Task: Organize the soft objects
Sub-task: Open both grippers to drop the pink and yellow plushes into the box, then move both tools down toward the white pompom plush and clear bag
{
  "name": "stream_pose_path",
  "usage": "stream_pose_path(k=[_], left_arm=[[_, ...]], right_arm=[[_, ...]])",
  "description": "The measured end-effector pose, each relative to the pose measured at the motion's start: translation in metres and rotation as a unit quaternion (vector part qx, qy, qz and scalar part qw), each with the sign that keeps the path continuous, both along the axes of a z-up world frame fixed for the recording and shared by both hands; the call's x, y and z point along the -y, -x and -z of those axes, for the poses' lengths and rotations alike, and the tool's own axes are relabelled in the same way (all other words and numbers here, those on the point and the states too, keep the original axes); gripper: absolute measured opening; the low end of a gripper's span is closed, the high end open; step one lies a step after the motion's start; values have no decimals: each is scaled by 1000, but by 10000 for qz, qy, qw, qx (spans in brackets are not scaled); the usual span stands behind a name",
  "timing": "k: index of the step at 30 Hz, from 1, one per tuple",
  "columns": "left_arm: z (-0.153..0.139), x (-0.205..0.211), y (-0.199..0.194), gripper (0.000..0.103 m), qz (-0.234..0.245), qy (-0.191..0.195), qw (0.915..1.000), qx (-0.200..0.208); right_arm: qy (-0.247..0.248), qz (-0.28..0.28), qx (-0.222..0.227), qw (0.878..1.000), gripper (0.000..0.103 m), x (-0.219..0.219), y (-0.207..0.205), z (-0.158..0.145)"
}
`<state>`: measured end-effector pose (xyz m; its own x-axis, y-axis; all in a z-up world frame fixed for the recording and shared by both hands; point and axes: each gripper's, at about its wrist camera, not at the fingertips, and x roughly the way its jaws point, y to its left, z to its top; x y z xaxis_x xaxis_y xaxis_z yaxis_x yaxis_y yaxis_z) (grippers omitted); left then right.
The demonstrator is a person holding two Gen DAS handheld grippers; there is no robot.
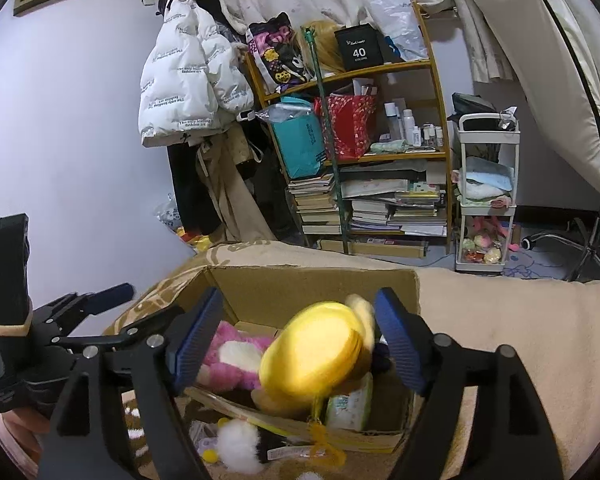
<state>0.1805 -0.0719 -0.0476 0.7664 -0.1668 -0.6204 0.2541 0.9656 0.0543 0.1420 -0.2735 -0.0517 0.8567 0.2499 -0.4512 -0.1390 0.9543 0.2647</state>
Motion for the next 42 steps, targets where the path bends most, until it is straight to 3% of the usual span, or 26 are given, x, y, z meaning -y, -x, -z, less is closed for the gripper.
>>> stream_pose_path(k=[9,25,42], left_arm=[[-2,-17,7,97,-212,26,9997,-140],[-12,-42,50,97,-443,106,9977,-504],[11,-55,80,97,-571,102,9917,-1144]], right_arm=[[187,74,-115,9997,103,2,6,-5],[413,2,-408,9983,103,-3,46,-3],[267,-114,-723,9970,103,-16,78,13]])
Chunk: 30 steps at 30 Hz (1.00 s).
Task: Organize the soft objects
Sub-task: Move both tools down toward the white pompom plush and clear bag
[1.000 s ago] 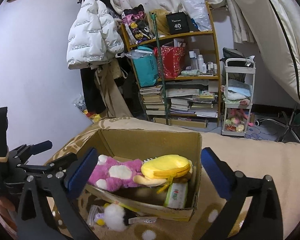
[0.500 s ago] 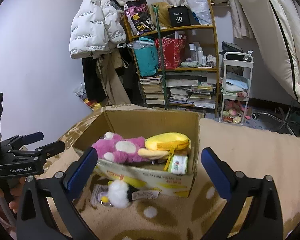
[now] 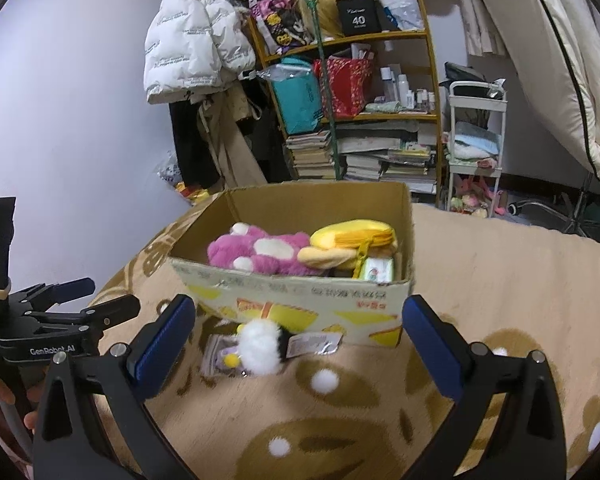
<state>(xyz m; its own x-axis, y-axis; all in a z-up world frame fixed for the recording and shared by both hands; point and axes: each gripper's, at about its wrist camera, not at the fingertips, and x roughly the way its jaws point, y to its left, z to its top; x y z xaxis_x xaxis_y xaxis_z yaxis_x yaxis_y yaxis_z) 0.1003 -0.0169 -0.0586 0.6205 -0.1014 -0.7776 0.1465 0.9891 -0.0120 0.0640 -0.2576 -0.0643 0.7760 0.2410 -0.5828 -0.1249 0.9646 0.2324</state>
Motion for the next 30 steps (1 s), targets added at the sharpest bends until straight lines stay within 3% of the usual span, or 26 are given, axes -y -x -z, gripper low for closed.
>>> stream_pose_path(k=[21,30], left_arm=[[45,5,-29,97,29,-71,9968,-797],[73,2,-46,97,-32,356,9906,-1322]], right_arm=[[-40,28,-718,9974,103,-10,-32,42],[-495,78,-919,9945,103,-6,-45,59]])
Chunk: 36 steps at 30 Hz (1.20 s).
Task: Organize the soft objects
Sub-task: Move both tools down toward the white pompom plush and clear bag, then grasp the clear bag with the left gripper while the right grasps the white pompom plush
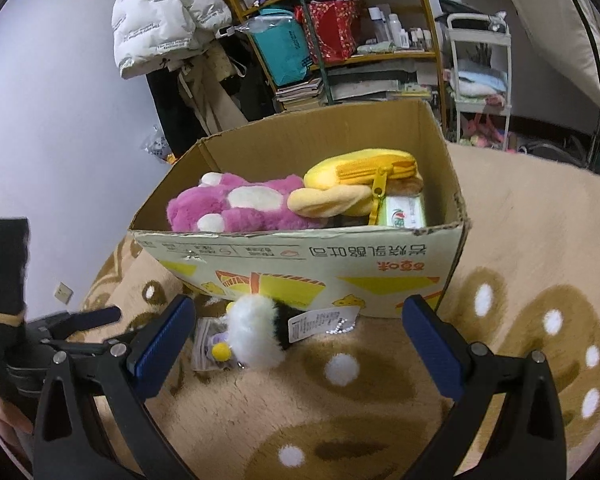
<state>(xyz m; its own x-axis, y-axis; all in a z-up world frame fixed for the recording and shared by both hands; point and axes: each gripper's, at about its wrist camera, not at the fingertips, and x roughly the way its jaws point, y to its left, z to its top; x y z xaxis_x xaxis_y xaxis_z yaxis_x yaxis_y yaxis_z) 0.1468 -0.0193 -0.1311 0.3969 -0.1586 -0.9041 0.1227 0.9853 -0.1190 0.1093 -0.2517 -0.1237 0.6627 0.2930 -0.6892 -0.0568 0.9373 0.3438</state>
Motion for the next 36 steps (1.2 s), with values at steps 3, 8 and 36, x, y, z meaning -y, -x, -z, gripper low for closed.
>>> stream_pose_path(k=[3,8,36], left_arm=[[5,-2,-4,97,-55,22,10000,-64],[14,-4,-11,97,-80,-60,9999,-119],[43,18,-24,97,384,-487,9975,-330]], right_arm=[[-56,29,-78,9999,103,1,-4,6],[-238,-6,-179,9996,103,0,-10,15],[-316,-248,-1039,9938,95,-32,-46,63]])
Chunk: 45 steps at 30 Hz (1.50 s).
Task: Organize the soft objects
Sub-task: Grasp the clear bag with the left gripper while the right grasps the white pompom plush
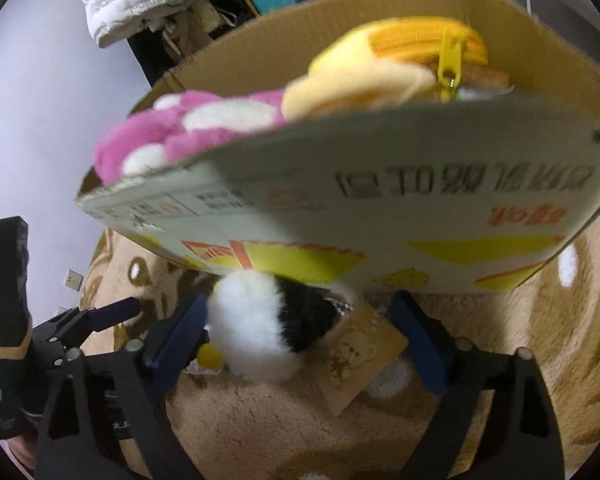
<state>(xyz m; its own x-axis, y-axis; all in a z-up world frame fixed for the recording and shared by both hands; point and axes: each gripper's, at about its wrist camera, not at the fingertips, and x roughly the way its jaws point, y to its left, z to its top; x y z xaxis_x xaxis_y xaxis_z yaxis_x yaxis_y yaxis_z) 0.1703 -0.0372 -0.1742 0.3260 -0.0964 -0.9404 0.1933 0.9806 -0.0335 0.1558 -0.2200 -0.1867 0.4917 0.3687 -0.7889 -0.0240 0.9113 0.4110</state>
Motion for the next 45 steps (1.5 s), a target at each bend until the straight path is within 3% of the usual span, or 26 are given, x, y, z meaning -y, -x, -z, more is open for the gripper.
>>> stream_pose_path(k=[7,10,16,23,30,35,45], left_arm=[[5,10,2,97,167,-43,9998,-45],[5,16,6,97,330,-89,9994,-3],[6,27,11,97,446,-123,9989,29],[7,27,9,97,435,-45,9990,63],[7,34,9,97,503,116,9985,159],[11,43,10,97,589,-66,9980,236],[13,43,4,97,571,143,9980,233]], right_arm=[[312,-24,-44,9995,94,-7,0,6],[463,-4,-66,9989,89,-10,1,6],[700,-78,-113,9975,87,-18,1,7],[728,0,-159,9972,76,-17,2,8],[603,186,-267,9977,57,-2,4,6],[407,226,-299,9985,56,6,4,8],[506,191,-305,9981,52,16,12,4]])
